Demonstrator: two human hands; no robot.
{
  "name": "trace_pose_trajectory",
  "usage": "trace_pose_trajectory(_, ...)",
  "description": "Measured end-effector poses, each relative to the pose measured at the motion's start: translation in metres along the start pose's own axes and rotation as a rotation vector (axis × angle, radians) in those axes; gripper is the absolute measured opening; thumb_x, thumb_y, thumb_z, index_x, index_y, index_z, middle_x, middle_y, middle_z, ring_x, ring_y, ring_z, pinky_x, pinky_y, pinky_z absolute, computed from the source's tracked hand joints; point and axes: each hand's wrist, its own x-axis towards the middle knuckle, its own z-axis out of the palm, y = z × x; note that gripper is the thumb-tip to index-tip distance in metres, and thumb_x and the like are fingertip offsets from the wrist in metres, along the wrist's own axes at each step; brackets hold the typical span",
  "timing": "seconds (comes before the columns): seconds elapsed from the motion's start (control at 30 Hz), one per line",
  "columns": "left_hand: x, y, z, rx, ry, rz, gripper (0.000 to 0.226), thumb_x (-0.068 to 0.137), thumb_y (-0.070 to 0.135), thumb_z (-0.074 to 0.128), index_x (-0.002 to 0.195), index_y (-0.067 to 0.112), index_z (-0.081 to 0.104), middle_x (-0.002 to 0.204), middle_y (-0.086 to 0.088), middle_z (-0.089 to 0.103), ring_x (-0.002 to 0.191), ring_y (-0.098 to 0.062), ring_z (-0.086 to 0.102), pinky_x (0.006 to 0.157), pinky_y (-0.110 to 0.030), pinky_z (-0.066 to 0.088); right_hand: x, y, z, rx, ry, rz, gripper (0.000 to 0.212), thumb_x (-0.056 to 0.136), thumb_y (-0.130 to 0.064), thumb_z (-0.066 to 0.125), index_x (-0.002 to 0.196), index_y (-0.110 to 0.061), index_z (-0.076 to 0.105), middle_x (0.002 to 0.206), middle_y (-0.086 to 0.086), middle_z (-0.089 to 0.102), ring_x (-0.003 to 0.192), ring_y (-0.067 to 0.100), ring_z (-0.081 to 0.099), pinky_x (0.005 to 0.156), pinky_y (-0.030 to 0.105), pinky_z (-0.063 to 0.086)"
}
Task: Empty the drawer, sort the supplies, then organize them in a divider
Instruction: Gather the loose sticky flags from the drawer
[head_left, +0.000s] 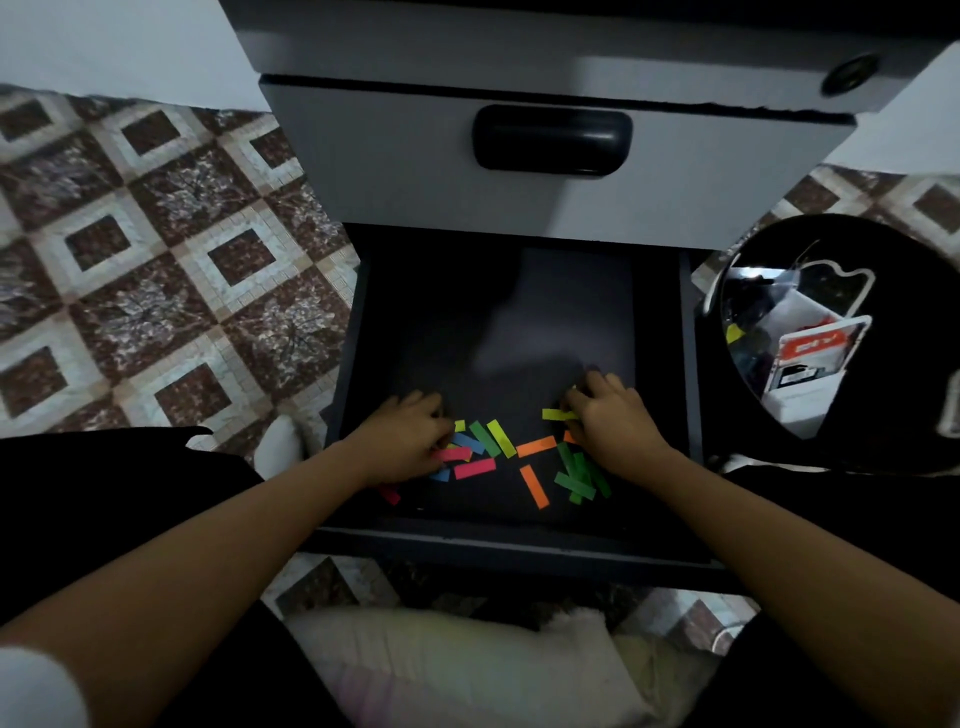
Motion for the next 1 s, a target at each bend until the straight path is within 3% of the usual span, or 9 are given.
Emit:
trace_pose_trajectory(0.13, 0.001, 0.0, -0.002, -0.054, -0.005, 0.0, 0.028, 0.088, 0.036, 0.055, 0.11, 0.018, 0.056, 0.118, -0.001, 0.044, 0.112, -0.017, 0.041, 0.088, -0.029, 0.032, 0.002, -0.002, -0.002, 0.053, -0.028, 0.028, 0.03, 0.094, -0.024, 0.048, 0.12, -0.011, 0.051, 0.129, 0.012, 0.041, 0.119, 0.029, 0.039, 0.098, 0.039, 0.034)
trace_pose_trajectory(0.3, 0.001, -0.005, -0.008, -0.156, -0.035, -0.015, 0.03, 0.082, 0.041, 0.063, 0.102, 0.02, 0.057, 0.102, 0.005, 0.039, 0.104, -0.015, 0.043, 0.081, -0.027, 0.034, 0.003, -0.002, -0.002, 0.082, -0.035, 0.035, 0.025, 0.09, -0.022, 0.05, 0.112, -0.01, 0.051, 0.122, 0.011, 0.046, 0.116, 0.029, 0.043, 0.093, 0.038, 0.035)
trace_pose_trajectory(0.53, -0.009, -0.003, -0.007, -0.056, -0.165, 0.059, 0.025, 0.086, 0.033, 0.058, 0.107, 0.02, 0.056, 0.114, -0.001, 0.047, 0.108, -0.018, 0.044, 0.085, -0.03, 0.035, 0.002, -0.006, -0.003, 0.098, -0.036, 0.024, 0.024, 0.09, -0.024, 0.049, 0.111, -0.012, 0.051, 0.121, 0.009, 0.052, 0.114, 0.028, 0.047, 0.093, 0.037, 0.036)
trace_pose_trajectory(0.7, -0.007, 0.003, -0.004, -0.039, 0.01, 0.017, 0.029, 0.092, 0.031, 0.049, 0.118, 0.018, 0.05, 0.119, -0.003, 0.046, 0.11, -0.02, 0.046, 0.084, -0.029, 0.036, 0.002, -0.013, -0.006, 0.159, 0.027, 0.021, 0.025, 0.091, -0.024, 0.051, 0.112, -0.01, 0.051, 0.118, 0.01, 0.055, 0.11, 0.028, 0.05, 0.089, 0.035, 0.039)
trace_pose_trajectory(0.83, -0.007, 0.007, 0.0, 0.027, -0.002, 0.037, 0.041, 0.093, 0.034, 0.049, 0.131, 0.021, 0.045, 0.127, -0.004, 0.041, 0.117, -0.021, 0.043, 0.092, -0.033, 0.036, 0.002, -0.03, -0.006, 0.308, 0.037, 0.013, 0.022, 0.089, -0.02, 0.055, 0.108, -0.009, 0.054, 0.11, 0.01, 0.059, 0.1, 0.026, 0.056, 0.081, 0.035, 0.047)
trace_pose_trajectory(1.0, -0.006, 0.01, -0.001, 0.059, 0.032, 0.043, 0.037, 0.093, 0.032, 0.048, 0.127, 0.018, 0.05, 0.128, -0.005, 0.042, 0.119, -0.022, 0.042, 0.094, -0.033, 0.035, -0.001, -0.048, 0.005, 0.364, -0.01, -0.029, 0.022, 0.09, -0.021, 0.056, 0.108, -0.01, 0.055, 0.106, 0.01, 0.061, 0.095, 0.025, 0.059, 0.078, 0.035, 0.049)
